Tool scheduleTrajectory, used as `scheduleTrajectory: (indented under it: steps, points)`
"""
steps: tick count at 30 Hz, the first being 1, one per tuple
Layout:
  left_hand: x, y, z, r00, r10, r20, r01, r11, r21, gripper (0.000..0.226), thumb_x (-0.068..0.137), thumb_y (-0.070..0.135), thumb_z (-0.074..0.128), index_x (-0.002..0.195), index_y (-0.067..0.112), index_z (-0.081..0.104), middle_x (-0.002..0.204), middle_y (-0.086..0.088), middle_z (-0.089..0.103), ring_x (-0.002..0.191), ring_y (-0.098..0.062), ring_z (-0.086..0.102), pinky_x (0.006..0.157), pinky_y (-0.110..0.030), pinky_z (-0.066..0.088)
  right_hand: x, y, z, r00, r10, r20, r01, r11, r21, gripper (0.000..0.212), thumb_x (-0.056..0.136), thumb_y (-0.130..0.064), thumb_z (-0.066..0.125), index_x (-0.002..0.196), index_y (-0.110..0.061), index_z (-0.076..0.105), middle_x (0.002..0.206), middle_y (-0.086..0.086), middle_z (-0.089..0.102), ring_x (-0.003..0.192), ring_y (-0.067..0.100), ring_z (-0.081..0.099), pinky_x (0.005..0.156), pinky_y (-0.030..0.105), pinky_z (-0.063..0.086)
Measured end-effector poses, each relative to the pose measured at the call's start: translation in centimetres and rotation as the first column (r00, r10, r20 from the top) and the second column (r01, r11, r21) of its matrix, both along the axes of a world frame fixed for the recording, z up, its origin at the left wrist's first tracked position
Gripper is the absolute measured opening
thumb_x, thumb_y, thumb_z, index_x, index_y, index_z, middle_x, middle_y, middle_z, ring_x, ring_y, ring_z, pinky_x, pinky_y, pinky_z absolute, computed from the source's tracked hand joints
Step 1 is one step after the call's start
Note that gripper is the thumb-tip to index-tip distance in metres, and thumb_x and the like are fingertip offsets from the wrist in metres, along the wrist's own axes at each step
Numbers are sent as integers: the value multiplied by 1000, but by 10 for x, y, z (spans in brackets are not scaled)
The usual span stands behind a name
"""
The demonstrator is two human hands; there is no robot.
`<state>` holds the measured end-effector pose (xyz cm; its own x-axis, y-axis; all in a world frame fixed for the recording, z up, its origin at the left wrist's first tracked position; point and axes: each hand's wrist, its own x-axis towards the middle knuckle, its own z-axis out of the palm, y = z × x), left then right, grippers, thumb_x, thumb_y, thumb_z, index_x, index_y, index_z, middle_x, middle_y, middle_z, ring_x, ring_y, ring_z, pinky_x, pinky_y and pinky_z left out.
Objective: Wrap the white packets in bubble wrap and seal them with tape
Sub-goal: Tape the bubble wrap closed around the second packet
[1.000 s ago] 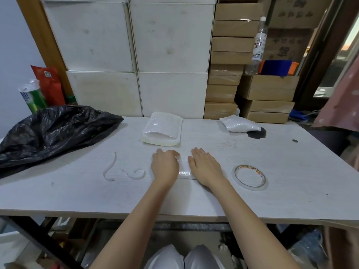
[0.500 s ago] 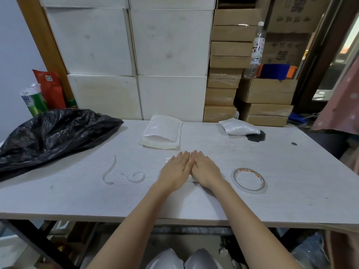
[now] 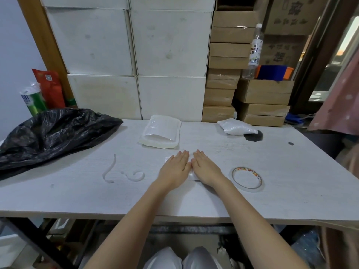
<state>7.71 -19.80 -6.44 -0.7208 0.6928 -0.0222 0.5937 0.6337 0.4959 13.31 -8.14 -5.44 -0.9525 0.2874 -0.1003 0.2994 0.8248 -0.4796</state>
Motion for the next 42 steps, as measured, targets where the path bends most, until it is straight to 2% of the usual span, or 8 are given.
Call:
scheduleTrajectory:
  steps: [5, 7, 10, 15, 19, 24, 33, 42]
  points:
    - [-7, -18, 40, 807, -81, 584, -261, 839, 478, 47, 100, 40, 33, 139, 15, 42, 144, 6, 40, 137, -12, 34, 114, -26, 22, 5, 11, 19, 997, -44, -65, 34, 990, -137, 49, 103, -20, 22, 149, -6, 16, 160, 5, 2, 147, 14, -3, 117, 28, 2]
    - [-14, -31, 50, 881, -37, 472, -228, 840, 493, 45, 100, 38, 37, 141, 19, 42, 148, 4, 39, 138, -10, 33, 113, -26, 21, 16, 12, 21, 981, -58, -187, 55, 998, -19, 49, 101, -17, 24, 149, -6, 18, 160, 5, 5, 148, 14, -2, 118, 26, 1]
    - [-2, -39, 44, 998, -37, 48, 33, 996, 87, 52, 100, 35, 35, 149, 21, 21, 156, 6, 17, 145, -10, 13, 115, -25, 11, 39, 4, 19, 978, 82, -189, -58, 990, 130, 52, 102, -23, 26, 150, -9, 14, 160, 2, 2, 147, 11, -3, 118, 24, -1]
    - [37, -31, -3, 909, -254, -330, 157, 943, -293, 66, 98, 49, 12, 150, 10, -1, 159, -7, -6, 147, -19, -8, 117, -31, -7, 67, -7, 9, 977, 214, -9, -203, 939, 277, 55, 103, -31, 22, 151, -10, 5, 160, 3, -3, 147, 11, -4, 116, 21, -4]
    - [32, -14, -13, 895, -272, -353, 182, 946, -268, 83, 81, 57, -9, 150, 11, -1, 159, -5, -6, 146, -18, -9, 117, -31, -9, 66, 4, 5, 987, 160, 24, -160, 947, 279, 54, 103, -31, 18, 151, -9, 4, 160, 3, -3, 147, 11, -4, 115, 21, -5]
    - [15, 14, -6, 924, -278, -264, 228, 952, -202, 56, 102, 38, 19, 150, 12, 7, 159, -4, 0, 147, -16, -4, 120, -32, -2, 51, 27, 8, 992, 114, 49, -123, 961, 246, 53, 104, -30, 17, 151, -7, 5, 160, 5, -2, 148, 14, -3, 117, 25, -1]
    - [-36, 67, 11, 931, -261, -254, 212, 955, -206, 47, 103, 23, 19, 146, 4, 23, 157, -13, 16, 146, -23, 11, 118, -34, 8, -9, 63, 18, 993, 27, 119, -56, 968, 244, 54, 102, -25, 21, 151, -7, 8, 160, 7, 0, 148, 18, 1, 118, 31, 4]
    - [-89, 110, 10, 941, -191, -280, 100, 946, -308, 50, 103, 22, 16, 149, 2, 8, 158, -16, 3, 147, -27, 2, 119, -34, 3, -77, 88, 13, 990, -23, 141, -25, 943, 330, 55, 101, -22, 20, 150, -3, 3, 159, 11, -4, 148, 21, -3, 120, 34, 1]
